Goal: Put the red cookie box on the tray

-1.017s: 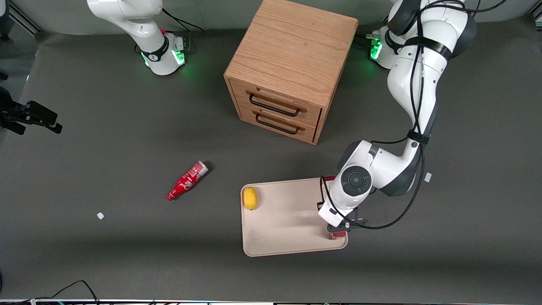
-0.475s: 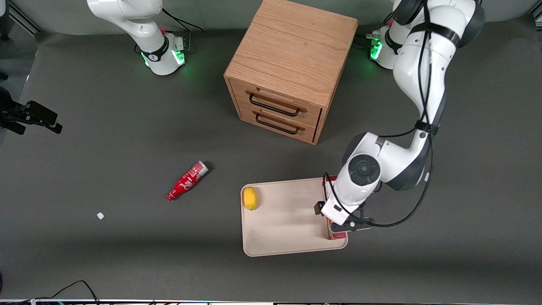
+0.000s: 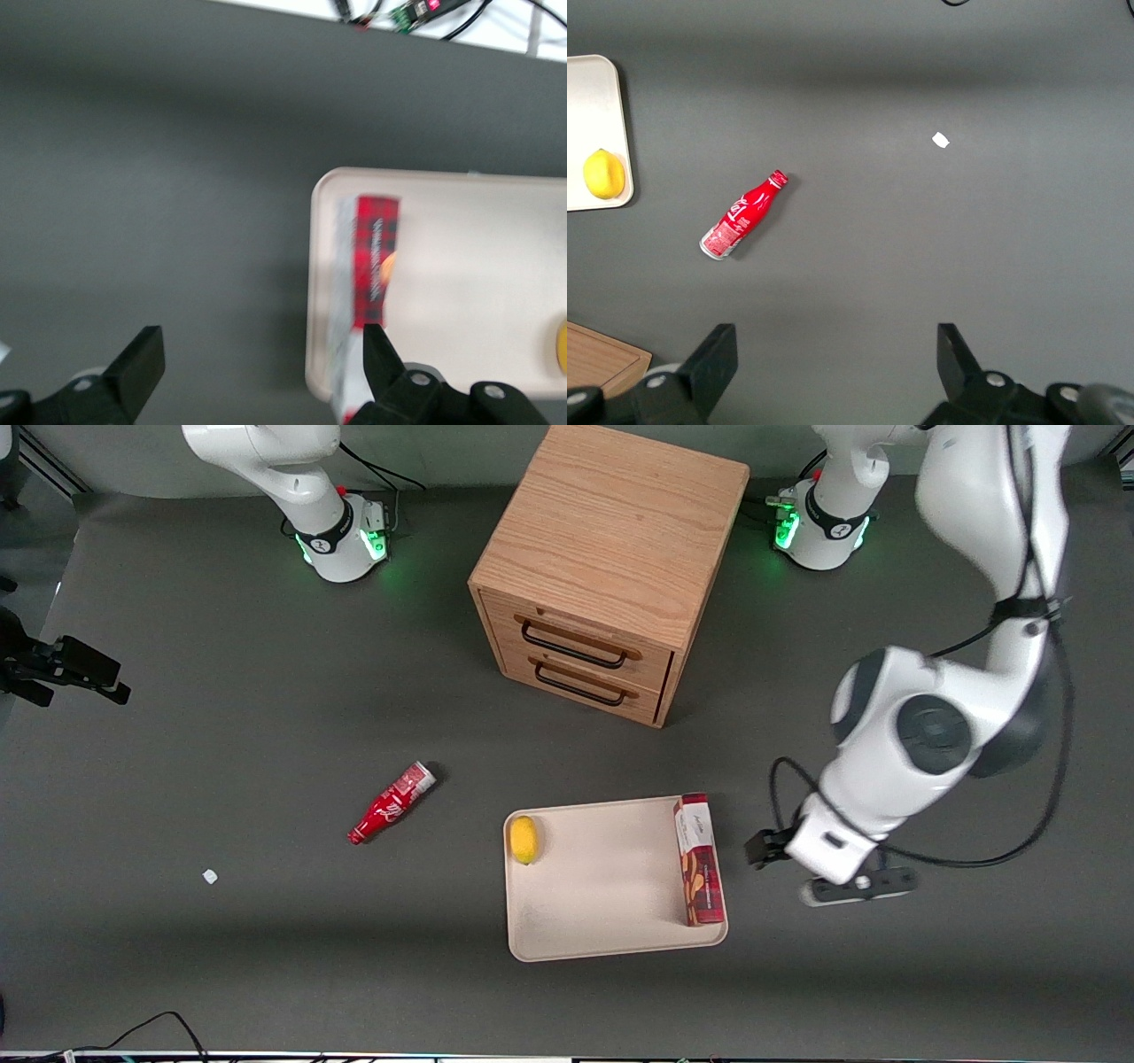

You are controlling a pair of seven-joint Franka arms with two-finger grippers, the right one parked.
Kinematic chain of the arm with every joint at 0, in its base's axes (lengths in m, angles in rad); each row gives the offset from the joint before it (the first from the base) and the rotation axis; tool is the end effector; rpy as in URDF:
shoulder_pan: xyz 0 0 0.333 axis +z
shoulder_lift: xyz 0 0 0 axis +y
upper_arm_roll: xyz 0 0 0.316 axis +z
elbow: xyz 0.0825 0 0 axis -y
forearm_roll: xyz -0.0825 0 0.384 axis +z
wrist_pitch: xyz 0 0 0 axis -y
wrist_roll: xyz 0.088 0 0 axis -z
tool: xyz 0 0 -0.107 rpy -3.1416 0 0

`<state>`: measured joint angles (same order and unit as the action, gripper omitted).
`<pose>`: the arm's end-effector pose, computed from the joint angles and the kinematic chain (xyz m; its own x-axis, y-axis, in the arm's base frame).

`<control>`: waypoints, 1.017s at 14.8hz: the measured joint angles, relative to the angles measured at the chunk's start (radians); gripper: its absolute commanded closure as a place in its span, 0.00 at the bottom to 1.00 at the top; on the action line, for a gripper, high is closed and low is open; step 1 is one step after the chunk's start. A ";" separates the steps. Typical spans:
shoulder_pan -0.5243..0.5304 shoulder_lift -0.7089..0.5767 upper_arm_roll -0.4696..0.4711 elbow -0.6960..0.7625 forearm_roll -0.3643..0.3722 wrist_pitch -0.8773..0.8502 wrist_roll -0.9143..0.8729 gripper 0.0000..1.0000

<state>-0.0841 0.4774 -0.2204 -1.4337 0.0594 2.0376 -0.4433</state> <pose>0.6840 -0.1827 0.4366 0.9830 0.1504 0.1049 0.1402 -0.9852 0.0990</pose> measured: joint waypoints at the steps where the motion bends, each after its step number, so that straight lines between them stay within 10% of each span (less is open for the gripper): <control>1: 0.030 -0.040 0.001 -0.007 -0.012 -0.067 0.021 0.00; 15: 0.320 -0.591 0.005 -0.222 -0.080 -0.508 0.404 0.00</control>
<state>0.2358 -0.1133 -0.2156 -1.6555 -0.0206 1.5297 -0.0389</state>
